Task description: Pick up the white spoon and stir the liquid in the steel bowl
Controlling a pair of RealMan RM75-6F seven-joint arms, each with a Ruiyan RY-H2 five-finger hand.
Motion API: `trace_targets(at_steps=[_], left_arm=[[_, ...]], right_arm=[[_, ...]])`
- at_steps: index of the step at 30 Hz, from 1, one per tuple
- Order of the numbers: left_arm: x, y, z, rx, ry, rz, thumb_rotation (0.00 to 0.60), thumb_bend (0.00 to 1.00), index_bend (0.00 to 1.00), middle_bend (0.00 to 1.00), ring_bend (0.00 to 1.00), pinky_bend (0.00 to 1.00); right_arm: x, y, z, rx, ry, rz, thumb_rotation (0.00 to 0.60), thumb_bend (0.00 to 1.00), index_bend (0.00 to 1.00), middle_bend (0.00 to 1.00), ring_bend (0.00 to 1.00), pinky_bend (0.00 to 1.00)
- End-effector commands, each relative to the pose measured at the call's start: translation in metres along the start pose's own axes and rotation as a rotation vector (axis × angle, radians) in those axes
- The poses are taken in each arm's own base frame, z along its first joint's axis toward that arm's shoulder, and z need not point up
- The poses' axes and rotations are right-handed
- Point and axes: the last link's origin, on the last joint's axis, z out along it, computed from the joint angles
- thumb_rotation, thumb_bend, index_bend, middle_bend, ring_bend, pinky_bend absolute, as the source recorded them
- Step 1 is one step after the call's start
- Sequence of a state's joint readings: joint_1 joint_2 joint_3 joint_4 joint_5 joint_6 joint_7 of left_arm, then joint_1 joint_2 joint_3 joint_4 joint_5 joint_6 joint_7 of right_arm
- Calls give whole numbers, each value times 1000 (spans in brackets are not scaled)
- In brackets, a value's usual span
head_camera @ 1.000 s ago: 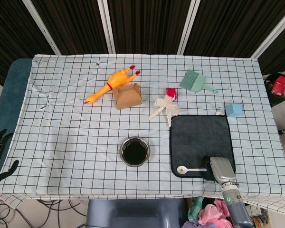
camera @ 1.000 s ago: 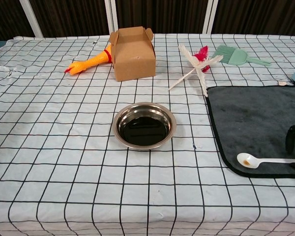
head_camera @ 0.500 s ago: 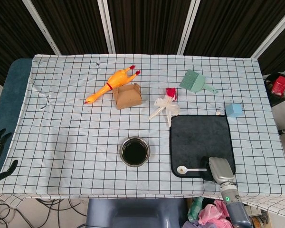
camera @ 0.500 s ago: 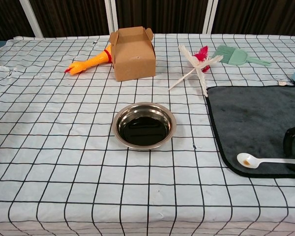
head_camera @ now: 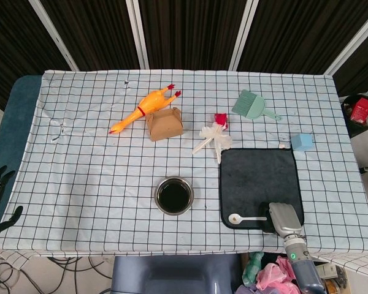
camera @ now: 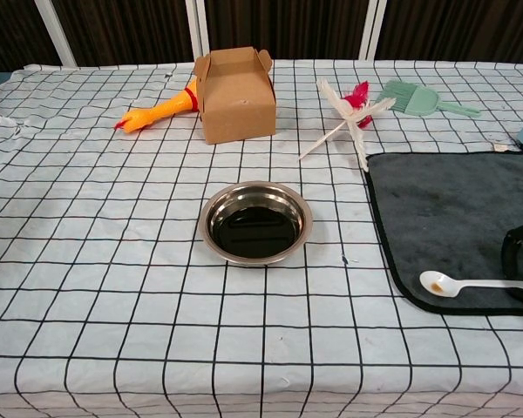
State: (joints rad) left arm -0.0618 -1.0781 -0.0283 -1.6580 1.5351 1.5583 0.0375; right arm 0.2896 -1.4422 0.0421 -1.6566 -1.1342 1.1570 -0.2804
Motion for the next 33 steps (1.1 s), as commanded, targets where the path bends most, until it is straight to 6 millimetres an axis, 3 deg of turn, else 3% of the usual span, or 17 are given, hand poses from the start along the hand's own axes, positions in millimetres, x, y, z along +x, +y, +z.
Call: trace_targets(at_steps=[1,14,33], left_arm=[[0,0,0,2,0,1,600,314,98,20,0,0],[0,0,0,8,2,2,600,314,98,17,0,0],[2,-1,-1,15,14,-2,600,315,98,14,0,0]], right_arm=[[0,0,0,-1,-2,0,600,293,559,844,1000,1000],[-2,-1,1,1,-9,-4,600,298,574,845,1000,1000],[10,-3,2,40,26,22,600,413,615,849,1000,1000]])
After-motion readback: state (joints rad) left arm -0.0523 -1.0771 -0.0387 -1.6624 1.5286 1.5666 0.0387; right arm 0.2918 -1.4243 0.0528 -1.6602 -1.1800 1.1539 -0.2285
